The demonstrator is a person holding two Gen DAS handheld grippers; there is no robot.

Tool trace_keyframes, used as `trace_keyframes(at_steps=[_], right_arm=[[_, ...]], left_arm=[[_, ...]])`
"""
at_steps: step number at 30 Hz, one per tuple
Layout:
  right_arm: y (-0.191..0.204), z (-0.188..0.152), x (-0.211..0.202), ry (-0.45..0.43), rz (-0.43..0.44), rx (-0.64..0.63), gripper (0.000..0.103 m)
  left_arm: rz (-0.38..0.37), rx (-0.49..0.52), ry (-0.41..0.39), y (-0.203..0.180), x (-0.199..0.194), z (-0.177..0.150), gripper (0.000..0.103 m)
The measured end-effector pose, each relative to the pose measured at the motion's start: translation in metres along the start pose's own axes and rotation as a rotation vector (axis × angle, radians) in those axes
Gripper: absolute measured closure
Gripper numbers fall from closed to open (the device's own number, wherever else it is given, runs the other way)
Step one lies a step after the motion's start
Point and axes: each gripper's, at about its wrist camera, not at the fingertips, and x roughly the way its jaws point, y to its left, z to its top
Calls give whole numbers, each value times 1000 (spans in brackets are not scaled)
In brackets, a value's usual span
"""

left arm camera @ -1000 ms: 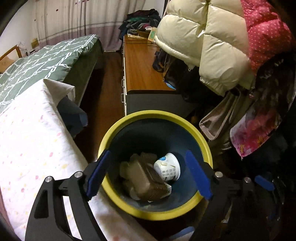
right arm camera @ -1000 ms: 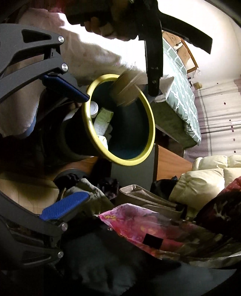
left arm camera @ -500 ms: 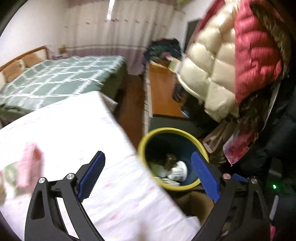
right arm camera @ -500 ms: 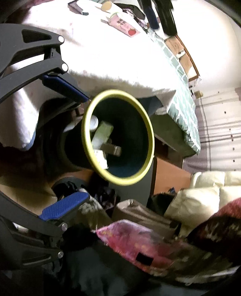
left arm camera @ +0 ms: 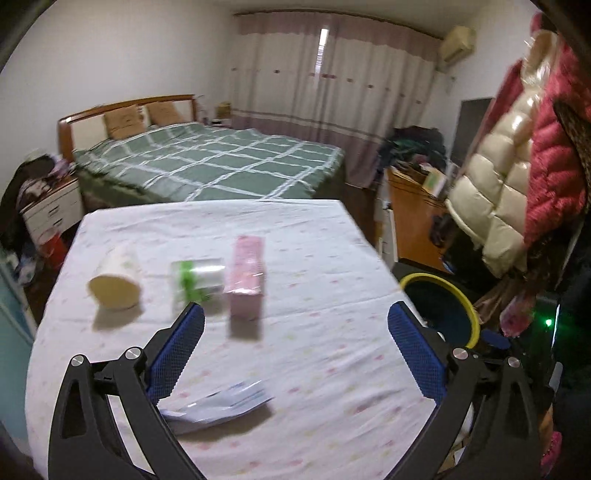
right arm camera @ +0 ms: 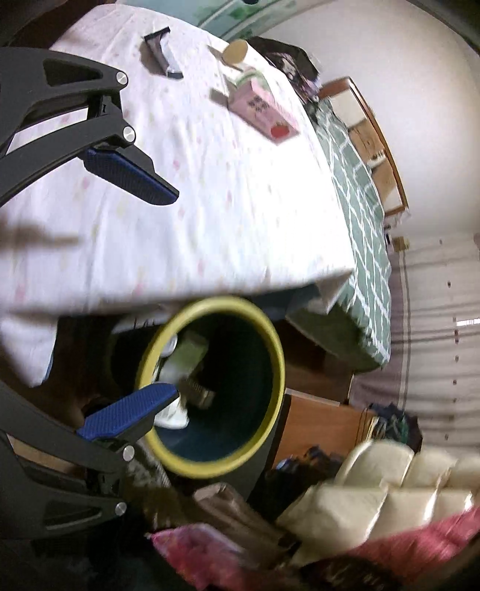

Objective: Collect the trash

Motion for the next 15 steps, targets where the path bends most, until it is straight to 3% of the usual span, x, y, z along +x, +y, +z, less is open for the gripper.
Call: trace_keyframes(at_steps=[9,15], right_arm=[[106,29,33,-3,124,-112,11],[165,47,55,14,213,-128,11]], left_arm=[[157,-122,-40,85,-34,-24,5],[191,-188,-26,123,-39,-38,5]])
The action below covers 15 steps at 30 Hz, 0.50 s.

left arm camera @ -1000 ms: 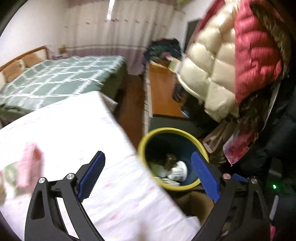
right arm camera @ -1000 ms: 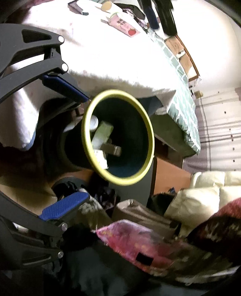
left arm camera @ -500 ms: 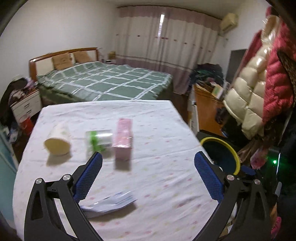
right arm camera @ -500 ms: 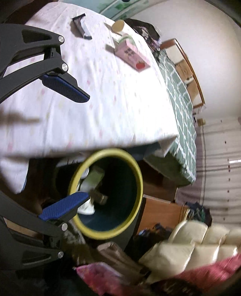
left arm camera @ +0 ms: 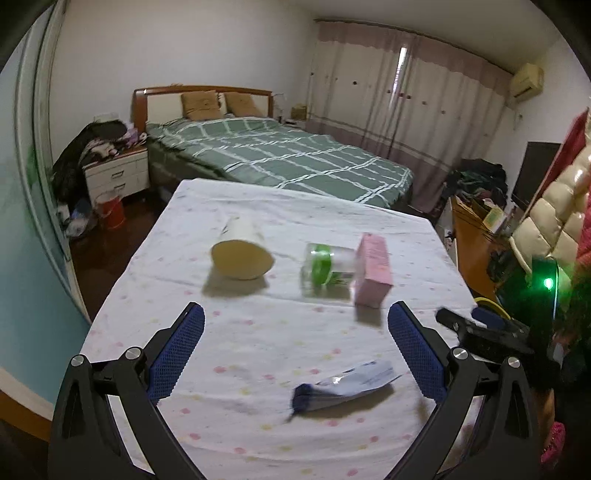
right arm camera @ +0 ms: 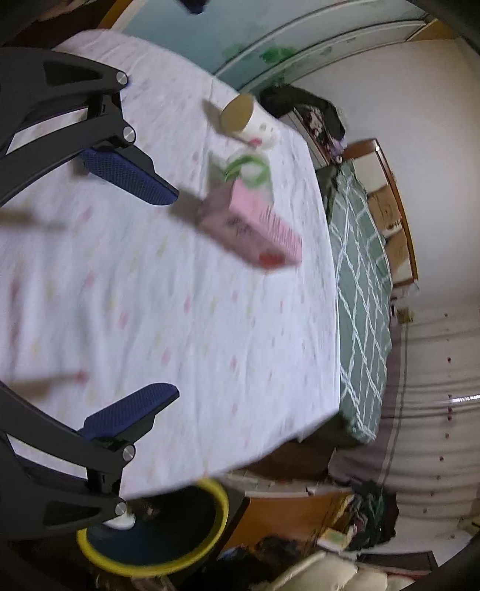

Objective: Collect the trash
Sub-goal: 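Close the right tool around the pink box and lift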

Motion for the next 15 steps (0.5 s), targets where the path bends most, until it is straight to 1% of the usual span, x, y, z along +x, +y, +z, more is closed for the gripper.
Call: trace_keyframes(at_steps=[3,6,9,12,14,15], right_arm=[[23,12,15,-4,11,-16,11],[41,21,38,32,15,-28,11],[54,26,59,53,-13,-33,11],[60,31,79,85,-40,-25,20],[59,32,88,108,-41,-9,27],[57,33,92,116,-45,-2,29]], left_arm=[[-2,-18,-1,8,3,0,5],[-4,-21,-4,13,4,0,5],[-2,-28,-2,15,5,-1,5],[4,-41,-5,20,4,-1,5],[6,-49,-7,22,4,0,5],[5,-53,-7,23,4,0,5]])
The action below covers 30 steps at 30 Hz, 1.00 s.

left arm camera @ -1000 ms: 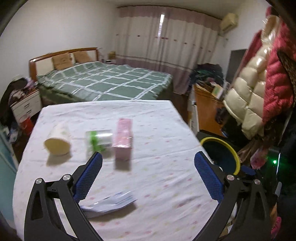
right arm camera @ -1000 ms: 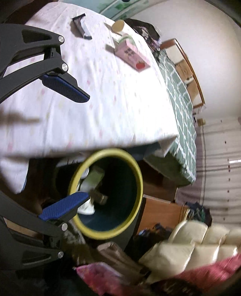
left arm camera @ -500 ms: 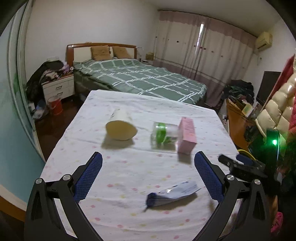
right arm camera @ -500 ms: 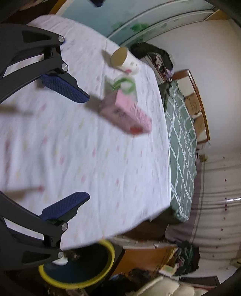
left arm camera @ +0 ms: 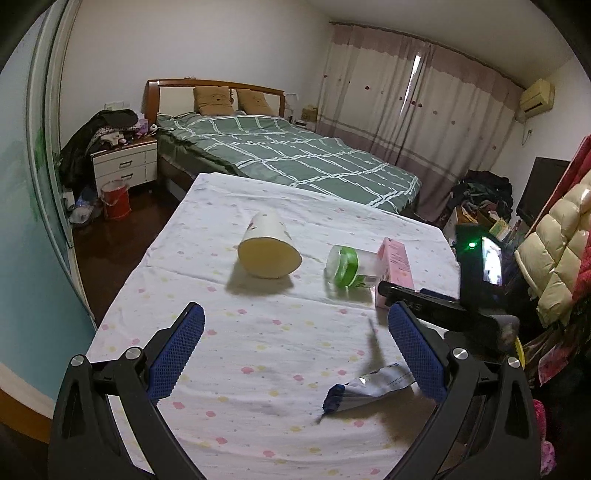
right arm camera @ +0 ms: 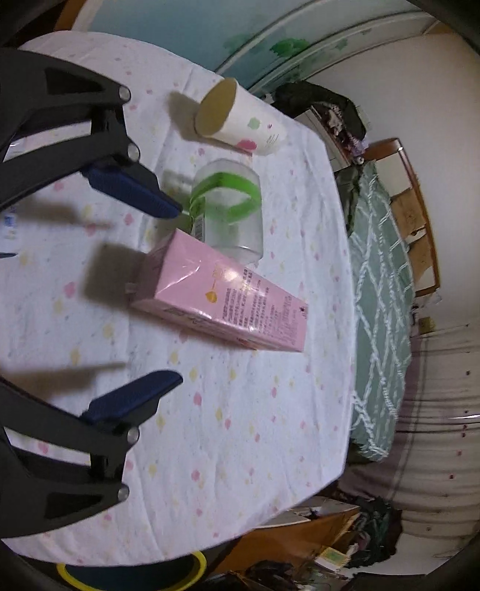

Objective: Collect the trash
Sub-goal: 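Close the right tool around the pink box and lift, then carry the pink box with the right tool into the bin and open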

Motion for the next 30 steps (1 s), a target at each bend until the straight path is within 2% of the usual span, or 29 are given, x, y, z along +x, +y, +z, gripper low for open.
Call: trace_keyframes(at_steps=[4,8,18,21,24,30], right_arm=[[-1,0,14,23,-25,6,39],[-15,-1,9,9,-16,43,65],[-65,-21,-54,-93,68,52,67],[-79,-27,-73,-116,62,60,67],[-108,-39,-96,-148,24,105,67],[-204,-57,-119,-150,-148,271,67]], left_arm=[[-6,5,9,-3,3,-2,5],[-16,16,19,-8,6,-4,5],[-31,32,47,-19,19,-8,5],[-38,54,48,-27,20,-10,5],[-46,71,52,-33,20,-11,5],[-101,123,92,-49,29,-22,5]])
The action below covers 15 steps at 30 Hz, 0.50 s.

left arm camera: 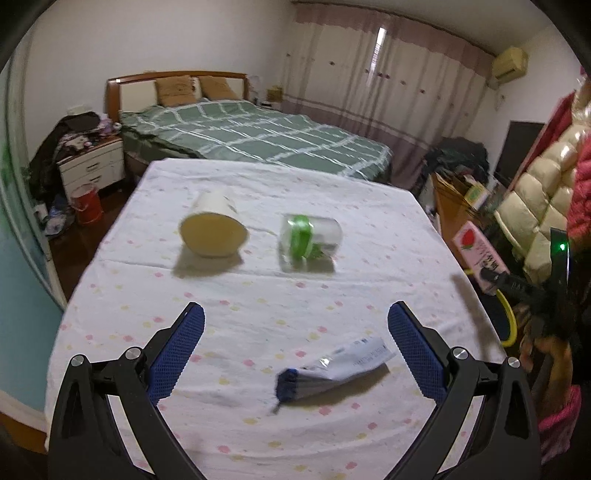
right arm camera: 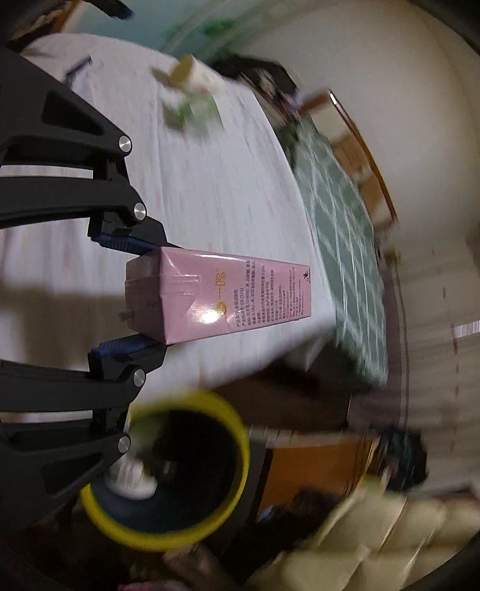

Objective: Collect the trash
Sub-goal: 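Carry the pink box with the right tool into the bin and open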

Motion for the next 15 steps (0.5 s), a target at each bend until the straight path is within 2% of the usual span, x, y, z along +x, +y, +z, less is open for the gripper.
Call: trace_keyframes(at_steps=[2,7,13,15], right_arm=[[-38,0,6,21,-68,54,67],[-95,-7,29,82,-185,114,67],[-126,-20,54,139,-238,160,66],[-130,-23,56,144,-245,168,63]], left_arm=[[-14,34,22,-7,8,-7,5],[-44,130,61,-19,22,-19,5],[-93,204,104,-31,35,-24,5],[-105,233,113,-35,40,-25,5]])
